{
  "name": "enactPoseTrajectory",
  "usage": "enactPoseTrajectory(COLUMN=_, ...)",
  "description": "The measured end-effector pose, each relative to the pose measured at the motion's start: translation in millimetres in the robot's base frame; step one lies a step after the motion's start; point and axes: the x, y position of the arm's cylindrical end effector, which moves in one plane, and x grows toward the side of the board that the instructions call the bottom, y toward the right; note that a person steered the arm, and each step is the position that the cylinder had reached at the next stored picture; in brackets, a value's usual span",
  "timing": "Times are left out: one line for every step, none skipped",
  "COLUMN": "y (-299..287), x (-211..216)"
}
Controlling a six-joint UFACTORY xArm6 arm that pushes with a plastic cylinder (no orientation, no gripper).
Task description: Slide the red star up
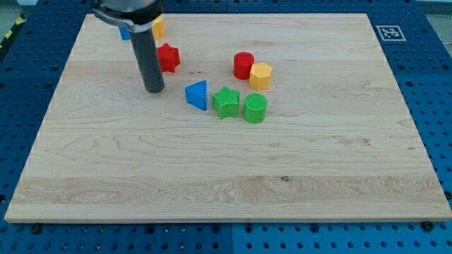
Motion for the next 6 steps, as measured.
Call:
enactPoseTrajectory(y=15, x=-30)
enactPoseTrajectory(y=24, x=-69)
enactPoseTrajectory(y=24, x=-77)
enactPoseTrajectory(y=24, x=-76)
enactPoseTrajectory(y=24, x=-101)
enactPoseTrajectory(y=24, x=-106)
